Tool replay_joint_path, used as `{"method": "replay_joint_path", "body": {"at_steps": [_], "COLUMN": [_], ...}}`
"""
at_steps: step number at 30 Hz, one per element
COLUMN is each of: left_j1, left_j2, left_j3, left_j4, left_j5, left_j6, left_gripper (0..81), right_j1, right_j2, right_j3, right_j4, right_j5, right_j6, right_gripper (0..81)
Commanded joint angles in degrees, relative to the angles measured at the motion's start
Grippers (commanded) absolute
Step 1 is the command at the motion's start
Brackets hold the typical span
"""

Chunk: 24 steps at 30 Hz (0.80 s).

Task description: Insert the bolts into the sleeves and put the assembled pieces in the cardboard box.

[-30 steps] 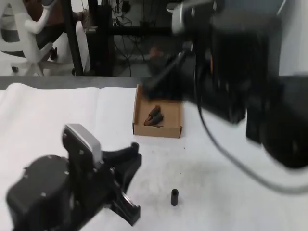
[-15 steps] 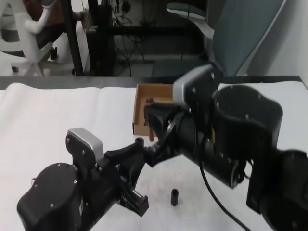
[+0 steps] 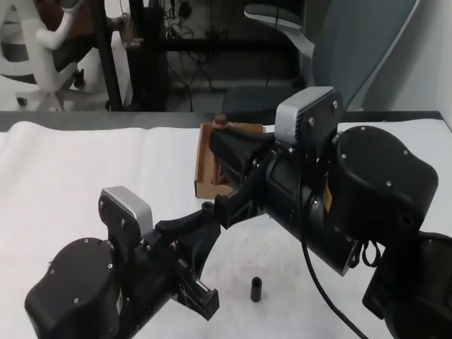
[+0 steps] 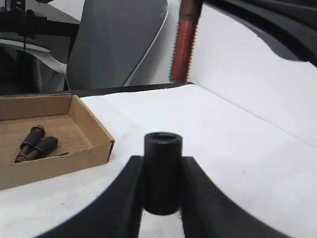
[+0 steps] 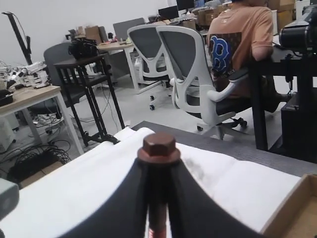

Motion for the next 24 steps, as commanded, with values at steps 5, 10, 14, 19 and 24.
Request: {"method": "replay_joint_path", "body": {"at_steps": [5, 10, 14, 19, 24], "left_j1": [-0.2, -0.2, -0.2, -0.2, -0.2], "left_j2": [-0.1, -0.1, -0.1, -0.1, -0.1], "left_j3": [-0.6, -0.6, -0.6, -0.6, -0.6], "left_j4": [-0.6, -0.6, -0.6, -0.6, -1.0], "left_j5": [1.2, 2.2, 2.2, 2.2, 2.2], "left_j6": [0.0, 0.0, 0.0, 0.0, 0.0], "left_gripper": [1.8, 1.8, 1.8, 1.8, 1.8], "right_j1": [1.8, 2.2, 2.2, 2.2, 2.2], "right_j2": [1.0, 1.6, 1.6, 1.6, 1.6], "right_j3": [-0.1, -0.1, 0.0, 0.0, 0.1], "right_j4": [1.1, 1.3, 1.3, 1.3, 2.1], "right_j5": [-1.1, -0.7, 1.4, 1.5, 1.5], "right_j6": [0.7, 0.6, -1.9, -2.0, -1.9], "right_gripper": [0.4, 0.4, 0.4, 0.4, 0.4]}}
